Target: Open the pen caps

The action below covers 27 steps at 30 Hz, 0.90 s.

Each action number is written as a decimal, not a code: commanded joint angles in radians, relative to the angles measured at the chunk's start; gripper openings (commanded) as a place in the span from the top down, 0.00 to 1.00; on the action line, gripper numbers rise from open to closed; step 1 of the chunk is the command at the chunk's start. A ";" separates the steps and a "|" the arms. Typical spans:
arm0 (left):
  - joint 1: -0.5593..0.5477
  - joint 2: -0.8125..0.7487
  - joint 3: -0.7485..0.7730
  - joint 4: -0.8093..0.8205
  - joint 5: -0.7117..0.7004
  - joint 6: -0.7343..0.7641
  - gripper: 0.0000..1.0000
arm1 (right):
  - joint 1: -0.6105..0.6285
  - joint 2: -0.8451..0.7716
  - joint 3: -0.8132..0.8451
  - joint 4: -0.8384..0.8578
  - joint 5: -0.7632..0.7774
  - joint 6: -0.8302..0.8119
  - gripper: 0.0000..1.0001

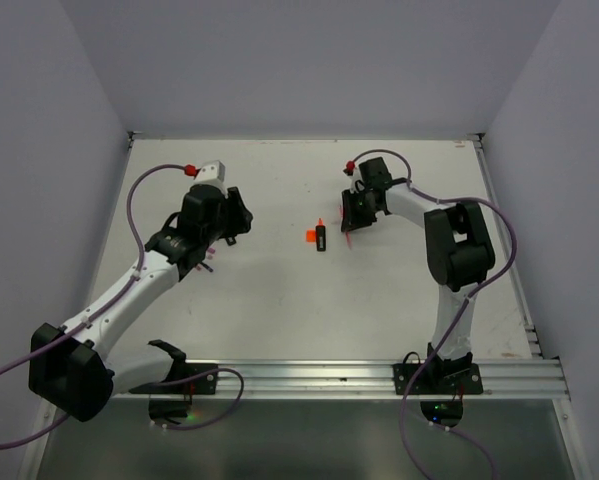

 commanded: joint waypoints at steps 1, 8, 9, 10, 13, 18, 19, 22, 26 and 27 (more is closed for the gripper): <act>0.017 -0.008 -0.010 0.011 -0.001 0.025 0.45 | 0.056 0.008 -0.055 -0.049 -0.018 -0.016 0.74; 0.025 -0.008 -0.022 0.014 0.006 0.014 0.45 | 0.100 -0.029 -0.109 0.003 -0.036 0.033 0.74; 0.025 -0.008 -0.022 0.013 0.003 0.014 0.45 | 0.101 -0.038 -0.117 0.011 -0.038 0.039 0.74; 0.030 -0.010 -0.026 0.014 0.003 0.011 0.45 | 0.101 -0.046 -0.127 0.016 -0.038 0.048 0.74; 0.042 -0.004 -0.037 0.013 0.000 0.000 0.45 | 0.101 -0.093 -0.140 0.020 -0.016 0.057 0.74; 0.074 0.029 -0.042 0.013 0.006 -0.021 0.45 | 0.101 -0.176 -0.129 0.003 0.001 0.070 0.70; 0.079 0.045 -0.039 0.014 0.008 -0.029 0.45 | 0.101 -0.208 -0.124 -0.007 0.005 0.073 0.69; 0.099 0.088 -0.028 0.020 0.002 -0.040 0.45 | 0.101 -0.265 -0.120 -0.024 0.027 0.077 0.66; 0.128 0.166 -0.004 0.034 -0.011 -0.044 0.45 | 0.101 -0.407 -0.133 -0.050 0.068 0.085 0.46; 0.138 0.205 0.003 0.037 -0.015 -0.046 0.45 | 0.100 -0.437 -0.141 -0.052 0.085 0.091 0.39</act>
